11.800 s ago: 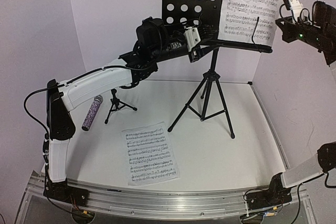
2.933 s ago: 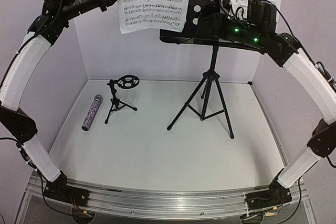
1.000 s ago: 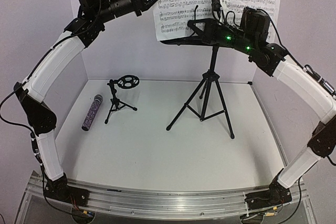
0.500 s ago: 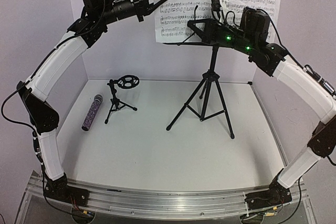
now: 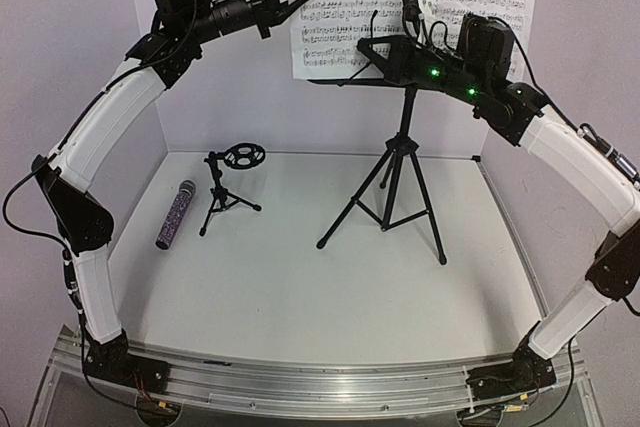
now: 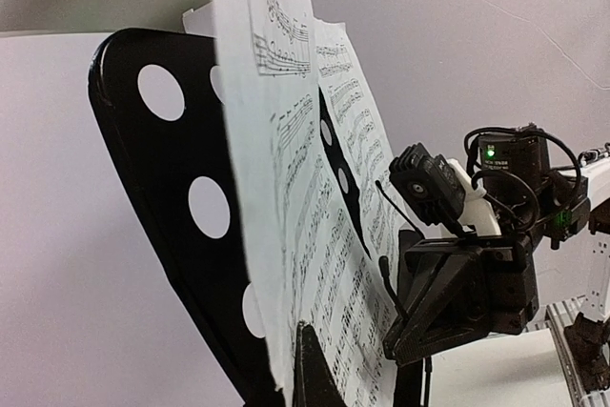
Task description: Set up the instrument practice props
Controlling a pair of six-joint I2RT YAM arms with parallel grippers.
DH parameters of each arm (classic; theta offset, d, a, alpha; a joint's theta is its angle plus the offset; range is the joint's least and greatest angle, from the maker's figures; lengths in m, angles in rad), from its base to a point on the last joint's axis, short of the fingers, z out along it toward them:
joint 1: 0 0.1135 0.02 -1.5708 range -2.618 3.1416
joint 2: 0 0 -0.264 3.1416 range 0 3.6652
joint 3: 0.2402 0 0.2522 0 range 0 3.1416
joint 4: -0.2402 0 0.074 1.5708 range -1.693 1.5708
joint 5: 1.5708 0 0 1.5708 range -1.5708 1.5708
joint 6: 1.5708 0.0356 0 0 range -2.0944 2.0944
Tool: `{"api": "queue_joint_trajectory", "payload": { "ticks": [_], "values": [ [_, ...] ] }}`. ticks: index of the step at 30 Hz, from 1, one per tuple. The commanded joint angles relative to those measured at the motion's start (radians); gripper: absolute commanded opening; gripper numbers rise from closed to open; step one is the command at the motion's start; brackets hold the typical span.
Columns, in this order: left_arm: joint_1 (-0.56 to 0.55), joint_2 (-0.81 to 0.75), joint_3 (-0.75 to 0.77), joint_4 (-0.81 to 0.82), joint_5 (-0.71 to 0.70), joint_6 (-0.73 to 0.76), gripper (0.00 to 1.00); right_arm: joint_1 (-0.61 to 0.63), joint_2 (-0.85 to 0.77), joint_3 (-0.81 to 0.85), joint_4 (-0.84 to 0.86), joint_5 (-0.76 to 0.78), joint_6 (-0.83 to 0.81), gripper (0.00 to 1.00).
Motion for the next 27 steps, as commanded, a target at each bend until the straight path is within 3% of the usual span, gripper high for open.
{"api": "queue_joint_trajectory", "payload": {
  "ticks": [1,7,19,27],
  "values": [
    [0.007,0.019,0.043,0.030,0.005,0.023,0.00,0.001,-0.012,0.041,0.085,0.029,-0.011,0.00],
    [0.007,0.032,0.049,0.039,0.020,0.035,0.00,0.001,-0.007,0.046,0.085,0.033,-0.003,0.08],
    [0.012,0.047,0.069,0.069,0.011,0.063,0.00,0.001,0.001,0.049,0.088,0.074,0.003,0.07],
    [0.013,0.045,0.066,0.079,0.002,0.087,0.00,0.001,0.002,0.046,0.093,0.097,0.011,0.24]
  ]
}}
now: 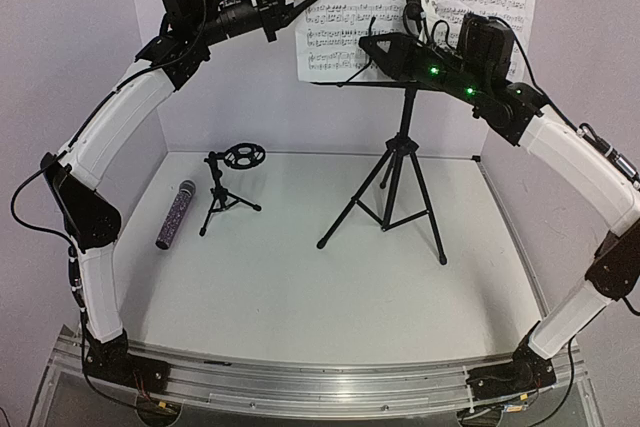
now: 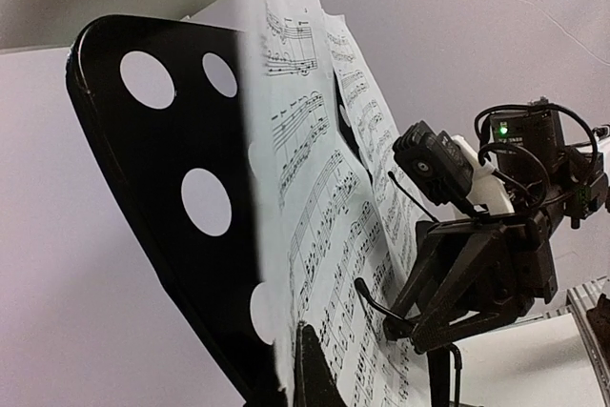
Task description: Set up the instrument practice props
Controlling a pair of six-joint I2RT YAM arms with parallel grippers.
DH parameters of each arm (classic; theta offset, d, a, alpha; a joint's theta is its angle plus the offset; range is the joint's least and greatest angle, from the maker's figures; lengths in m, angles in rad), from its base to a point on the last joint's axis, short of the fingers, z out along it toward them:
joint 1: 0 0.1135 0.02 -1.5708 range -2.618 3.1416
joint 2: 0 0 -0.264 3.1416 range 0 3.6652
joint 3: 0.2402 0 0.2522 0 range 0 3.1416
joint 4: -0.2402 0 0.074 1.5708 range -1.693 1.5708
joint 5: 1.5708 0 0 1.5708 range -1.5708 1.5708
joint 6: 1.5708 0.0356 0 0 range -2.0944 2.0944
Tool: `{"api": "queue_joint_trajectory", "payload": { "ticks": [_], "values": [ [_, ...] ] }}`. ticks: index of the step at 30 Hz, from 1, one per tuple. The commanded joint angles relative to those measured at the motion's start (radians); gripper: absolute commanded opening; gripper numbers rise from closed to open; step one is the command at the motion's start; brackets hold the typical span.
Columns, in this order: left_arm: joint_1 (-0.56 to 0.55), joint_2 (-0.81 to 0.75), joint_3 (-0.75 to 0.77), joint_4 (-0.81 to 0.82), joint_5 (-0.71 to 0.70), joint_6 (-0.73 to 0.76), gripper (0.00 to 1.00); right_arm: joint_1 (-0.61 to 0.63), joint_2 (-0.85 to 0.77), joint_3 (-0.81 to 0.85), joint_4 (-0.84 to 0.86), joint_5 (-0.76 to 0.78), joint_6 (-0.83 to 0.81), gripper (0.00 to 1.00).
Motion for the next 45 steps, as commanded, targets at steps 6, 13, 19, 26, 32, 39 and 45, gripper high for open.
{"api": "queue_joint_trajectory", "payload": {
  "ticks": [6,13,19,26,32,39,45],
  "values": [
    [0.006,-0.001,0.027,0.061,-0.011,0.048,0.00,0.000,-0.002,0.040,0.084,0.024,0.007,0.29],
    [0.006,0.002,0.017,0.081,-0.016,0.078,0.00,0.000,-0.004,0.031,0.090,0.020,0.015,0.31],
    [0.006,0.002,0.009,0.090,-0.010,0.089,0.00,-0.001,-0.005,0.029,0.093,0.018,0.018,0.31],
    [0.007,-0.004,0.002,0.086,-0.021,0.093,0.01,0.000,-0.006,0.026,0.094,0.014,0.020,0.33],
    [0.017,-0.044,-0.041,0.117,-0.049,0.099,0.33,0.000,-0.011,0.016,0.094,0.013,0.022,0.34],
    [0.035,-0.119,-0.122,0.114,-0.064,0.106,0.49,-0.001,-0.028,0.001,0.096,0.004,0.031,0.36],
    [0.045,-0.174,-0.171,0.085,-0.094,0.112,0.63,-0.001,-0.067,-0.042,0.095,0.018,0.033,0.39]
  ]
}}
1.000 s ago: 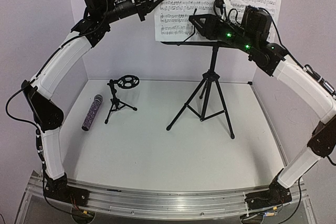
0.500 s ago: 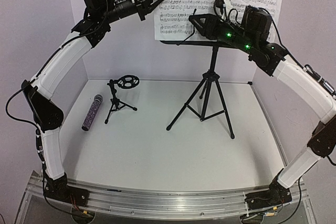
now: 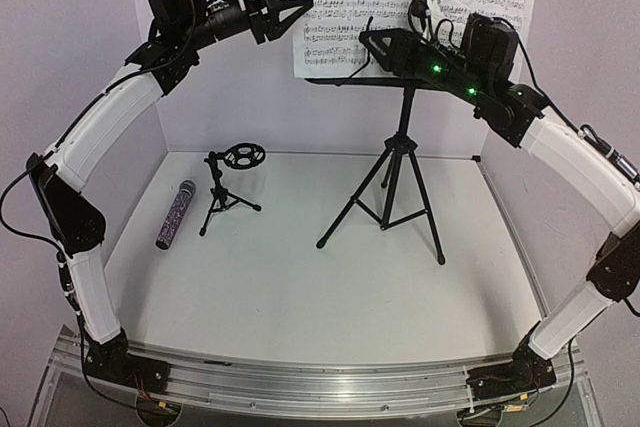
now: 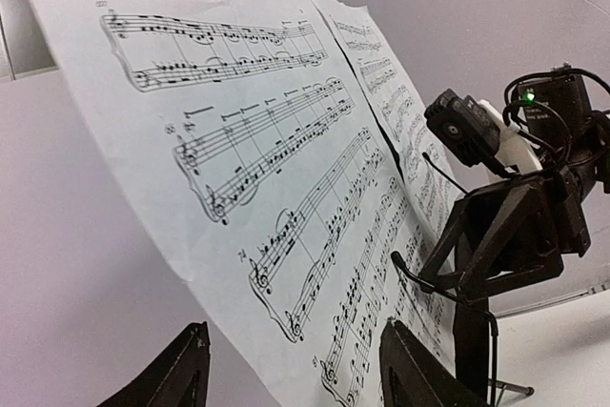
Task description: Set up the instrument practice props
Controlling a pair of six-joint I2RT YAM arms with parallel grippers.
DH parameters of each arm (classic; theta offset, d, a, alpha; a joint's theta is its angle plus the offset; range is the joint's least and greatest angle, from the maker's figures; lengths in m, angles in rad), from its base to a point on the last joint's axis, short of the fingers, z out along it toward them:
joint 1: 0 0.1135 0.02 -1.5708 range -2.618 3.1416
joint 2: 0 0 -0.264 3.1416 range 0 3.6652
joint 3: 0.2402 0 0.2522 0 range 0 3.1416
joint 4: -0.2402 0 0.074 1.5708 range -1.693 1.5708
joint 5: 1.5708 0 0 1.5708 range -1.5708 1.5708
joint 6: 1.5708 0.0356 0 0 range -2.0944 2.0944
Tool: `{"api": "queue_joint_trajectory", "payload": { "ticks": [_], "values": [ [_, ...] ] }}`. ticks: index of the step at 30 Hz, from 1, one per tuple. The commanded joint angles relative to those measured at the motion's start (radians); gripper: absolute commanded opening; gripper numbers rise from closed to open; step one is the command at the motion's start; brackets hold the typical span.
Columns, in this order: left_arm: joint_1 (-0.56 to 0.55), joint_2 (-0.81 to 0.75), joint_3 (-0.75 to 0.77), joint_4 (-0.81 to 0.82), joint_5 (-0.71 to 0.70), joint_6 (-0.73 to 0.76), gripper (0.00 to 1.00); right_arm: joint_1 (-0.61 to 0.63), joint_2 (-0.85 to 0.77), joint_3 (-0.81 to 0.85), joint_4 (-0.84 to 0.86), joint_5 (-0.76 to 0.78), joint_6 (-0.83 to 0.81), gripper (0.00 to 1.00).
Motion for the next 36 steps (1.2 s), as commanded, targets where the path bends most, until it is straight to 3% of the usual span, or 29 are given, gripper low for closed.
{"api": "queue_joint_trajectory", "payload": {
  "ticks": [1,13,19,23,29,33,36],
  "values": [
    [0.013,-0.084,-0.011,0.005,-0.053,0.003,0.64,0.000,-0.062,-0.028,0.044,0.009,0.010,0.40],
    [0.021,-0.113,-0.006,-0.075,-0.116,0.022,0.68,0.001,-0.101,-0.042,0.040,-0.083,0.043,0.48],
    [0.023,-0.193,-0.004,-0.261,-0.151,0.048,0.76,0.000,-0.151,-0.075,-0.005,-0.183,0.063,0.66],
    [0.023,-0.264,-0.107,-0.314,-0.181,0.032,0.80,0.000,-0.155,-0.078,-0.017,-0.210,0.062,0.70],
    [0.035,-0.318,-0.099,-0.458,-0.194,0.004,0.86,0.000,-0.133,-0.023,-0.051,-0.410,0.108,0.75],
    [0.110,-0.429,-0.272,-0.534,-0.163,-0.045,0.89,0.000,-0.170,-0.074,-0.060,-0.488,0.116,0.76],
    [0.281,-0.517,-0.485,-0.548,0.009,-0.069,0.88,0.000,-0.204,-0.133,-0.060,-0.510,0.098,0.77]
  ]
}}
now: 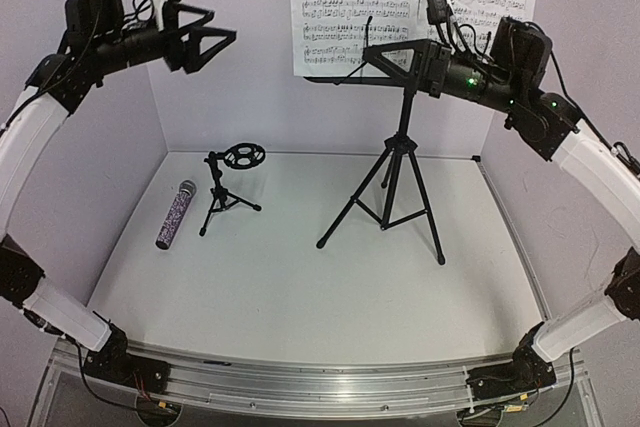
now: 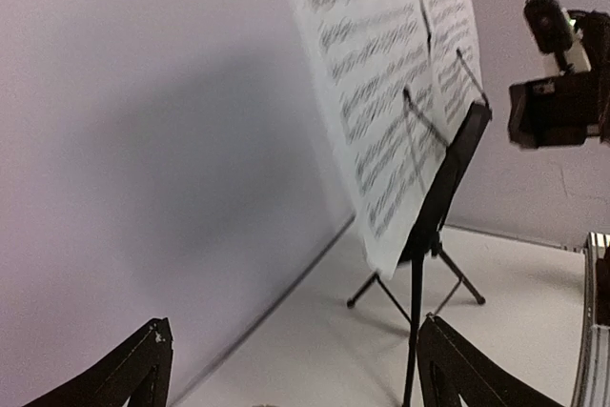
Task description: Set up the instrument practice props
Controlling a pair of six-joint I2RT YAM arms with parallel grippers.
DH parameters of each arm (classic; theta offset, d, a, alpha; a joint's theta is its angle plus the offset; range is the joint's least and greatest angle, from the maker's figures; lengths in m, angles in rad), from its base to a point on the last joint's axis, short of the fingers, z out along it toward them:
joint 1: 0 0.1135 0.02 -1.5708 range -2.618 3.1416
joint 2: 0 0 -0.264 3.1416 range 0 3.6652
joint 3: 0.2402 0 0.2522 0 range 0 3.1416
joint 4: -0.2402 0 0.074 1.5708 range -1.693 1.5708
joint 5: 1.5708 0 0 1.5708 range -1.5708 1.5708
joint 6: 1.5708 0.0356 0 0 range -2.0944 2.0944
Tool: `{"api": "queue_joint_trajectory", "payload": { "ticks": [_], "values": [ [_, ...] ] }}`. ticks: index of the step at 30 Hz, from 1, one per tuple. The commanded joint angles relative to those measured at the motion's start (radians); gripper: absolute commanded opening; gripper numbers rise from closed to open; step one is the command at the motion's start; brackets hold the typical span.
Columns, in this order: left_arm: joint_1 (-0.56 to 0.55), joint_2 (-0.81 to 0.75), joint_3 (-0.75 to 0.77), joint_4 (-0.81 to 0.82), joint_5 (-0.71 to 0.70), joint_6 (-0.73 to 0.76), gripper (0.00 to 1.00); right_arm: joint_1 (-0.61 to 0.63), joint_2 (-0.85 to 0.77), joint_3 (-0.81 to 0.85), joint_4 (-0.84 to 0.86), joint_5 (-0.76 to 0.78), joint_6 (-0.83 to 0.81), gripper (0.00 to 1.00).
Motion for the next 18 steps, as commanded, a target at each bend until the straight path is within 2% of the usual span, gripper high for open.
{"api": "queue_joint_trajectory", "payload": {
  "ticks": [1,4,6,9,13,15,18],
  "values": [
    [0.236,-0.125,-0.270,-0.099,0.233,-0.050,0.88,0.000,-0.069,-0.060,-0.007,-0.111,-0.005,0.77],
    [0.426,-0.134,-0.420,-0.157,0.468,-0.001,0.82,-0.001,-0.080,-0.082,-0.010,-0.165,-0.020,0.77],
    [0.534,-0.115,-0.477,-0.258,0.599,0.143,0.80,0.001,-0.084,-0.094,-0.011,-0.190,-0.029,0.78],
    [0.605,-0.104,-0.617,-0.245,0.602,0.294,0.79,0.000,-0.089,-0.124,-0.012,-0.202,-0.053,0.78],
    [0.613,-0.088,-0.815,0.038,0.582,0.348,0.70,0.001,-0.092,-0.155,-0.011,-0.199,-0.091,0.77],
    [0.602,-0.047,-0.857,0.161,0.527,0.332,0.67,0.000,-0.090,-0.161,-0.011,-0.199,-0.106,0.77],
    [0.544,0.020,-0.880,0.216,0.421,0.402,0.66,0.000,-0.082,-0.161,-0.010,-0.197,-0.132,0.77]
  ]
}}
